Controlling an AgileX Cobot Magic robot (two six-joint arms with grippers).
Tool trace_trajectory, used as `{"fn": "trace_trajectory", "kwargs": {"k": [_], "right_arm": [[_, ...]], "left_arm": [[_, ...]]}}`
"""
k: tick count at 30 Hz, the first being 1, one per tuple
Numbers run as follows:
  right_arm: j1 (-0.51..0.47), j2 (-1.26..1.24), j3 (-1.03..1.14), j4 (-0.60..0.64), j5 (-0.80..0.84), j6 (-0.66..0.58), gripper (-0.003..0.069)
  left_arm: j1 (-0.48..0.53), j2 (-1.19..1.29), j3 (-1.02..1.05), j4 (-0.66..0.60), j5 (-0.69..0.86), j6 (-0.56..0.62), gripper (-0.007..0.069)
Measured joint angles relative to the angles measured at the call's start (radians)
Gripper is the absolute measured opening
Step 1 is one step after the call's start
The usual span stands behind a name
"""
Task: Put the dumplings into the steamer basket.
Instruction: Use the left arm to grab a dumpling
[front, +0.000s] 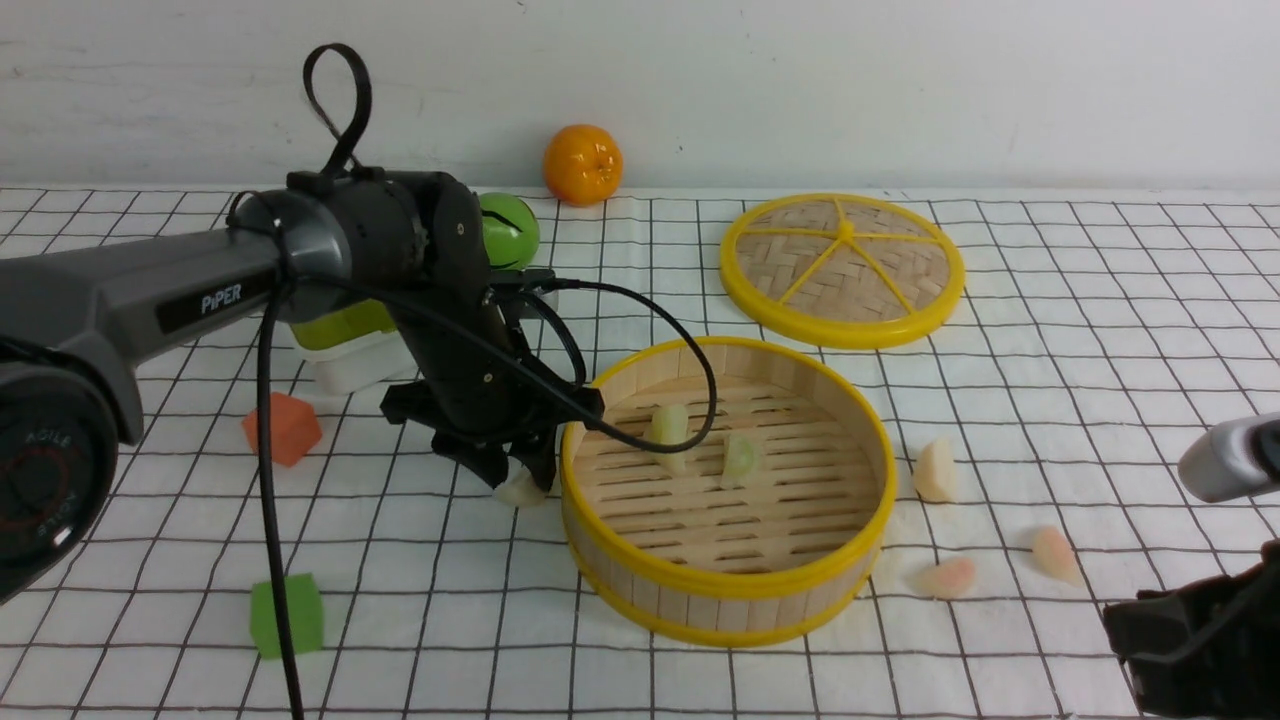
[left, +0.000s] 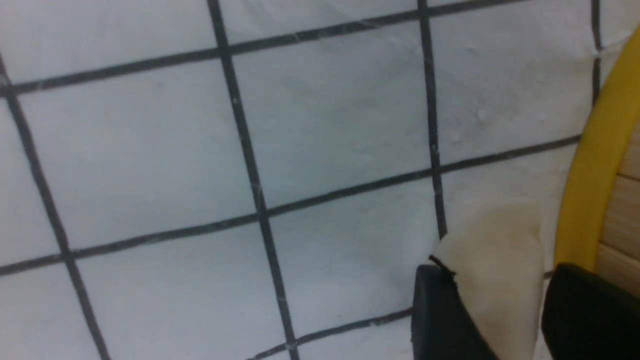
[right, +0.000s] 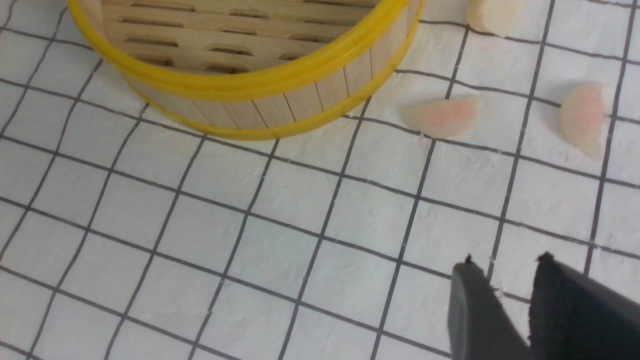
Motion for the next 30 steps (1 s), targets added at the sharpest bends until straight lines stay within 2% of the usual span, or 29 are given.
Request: {"fn": "trace_trajectory", "kwargs": {"k": [2,4,5,7,10,20,28,30], "right_arm": [[0.0,0.0,0.0,0.0,0.0,0.0,0.0177],[0.0,0.0,0.0,0.0,0.0,0.0,0.0177],[0.0,0.0,0.0,0.0,0.0,0.0,0.0177],[0.0,0.0,0.0,-0.003,0.0,0.0,0.0177],[0.0,0.0,0.0,-0.003,0.0,0.0,0.0179],[0.0,0.0,0.0,-0.006,0.001,0.0,0.0188],[0.0,0.0,0.0,-0.007,0.001,0.0,0.0188],[0.0,0.0,0.0,-0.007,0.001,0.0,0.0188]], "left_arm": [[0.0,0.0,0.0,0.0,-0.005,0.0,0.0248],[0.0,-0.001,0.0,0.001,-0.01,0.0,0.015],[0.0,-0.001,0.0,0.001,-0.01,0.0,0.0143],[0.0,-0.003,-0.005,0.003,-0.012,0.0,0.0041],[0.0,-0.005,-0.01,0.003,-0.011,0.0,-0.0007],[0.001,-0.045,-0.005,0.059,0.014,-0.042,-0.0012],[0.001,-0.061,-0.005,0.049,0.017,-0.06,-0.0011],[0.001,-0.061,-0.005,0.049,0.017,-0.06,0.0015]]}}
